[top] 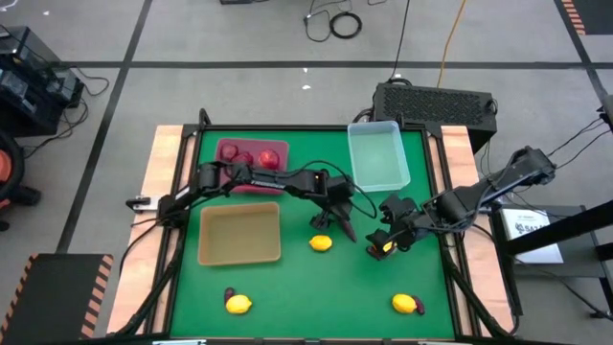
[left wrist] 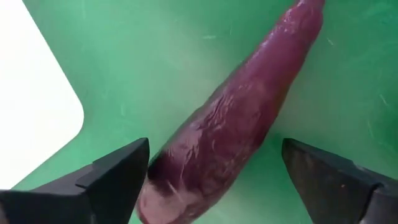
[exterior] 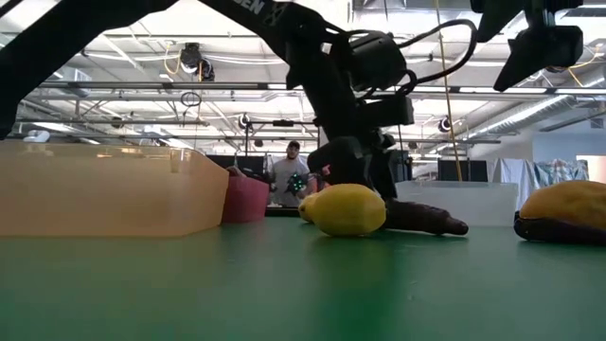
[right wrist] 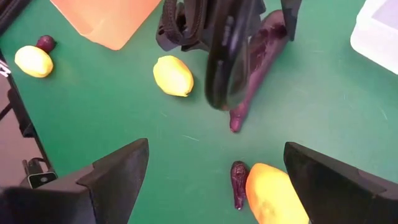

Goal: Sort produce into baskets
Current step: Put the eggplant into the orange bin

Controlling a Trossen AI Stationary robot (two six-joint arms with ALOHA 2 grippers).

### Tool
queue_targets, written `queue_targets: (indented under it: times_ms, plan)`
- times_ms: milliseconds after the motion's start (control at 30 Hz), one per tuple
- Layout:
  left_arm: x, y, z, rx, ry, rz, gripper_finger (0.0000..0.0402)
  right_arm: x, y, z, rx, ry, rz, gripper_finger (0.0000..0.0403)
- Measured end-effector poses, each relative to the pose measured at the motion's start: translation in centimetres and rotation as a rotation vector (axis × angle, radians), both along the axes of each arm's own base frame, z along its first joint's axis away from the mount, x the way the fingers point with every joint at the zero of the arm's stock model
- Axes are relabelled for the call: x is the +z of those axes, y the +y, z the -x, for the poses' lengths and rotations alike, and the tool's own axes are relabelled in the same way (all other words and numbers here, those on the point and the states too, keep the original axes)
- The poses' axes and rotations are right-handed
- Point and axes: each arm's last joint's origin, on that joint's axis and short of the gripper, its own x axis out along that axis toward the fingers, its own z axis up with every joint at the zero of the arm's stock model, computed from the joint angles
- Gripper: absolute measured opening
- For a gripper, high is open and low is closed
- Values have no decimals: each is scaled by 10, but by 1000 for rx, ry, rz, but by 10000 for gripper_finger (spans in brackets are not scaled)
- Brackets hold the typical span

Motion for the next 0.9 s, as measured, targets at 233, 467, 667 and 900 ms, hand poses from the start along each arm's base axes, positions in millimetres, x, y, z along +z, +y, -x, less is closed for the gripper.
queue_targets:
  times_ms: [233,467,667,900]
  plan:
    - [-2,2,4,18,47,-1,316,0,0,-1,14,-5,8,363]
    - [-4,2,8,81,91,18,287,0,0,-1,50,-1,34,363]
    - [-4,2,9,184,107,66,269,0,0,-1,83,2,59,363]
    - [-5,-4,11,227,133,86,218,0,-1,-1,109,5,79,363]
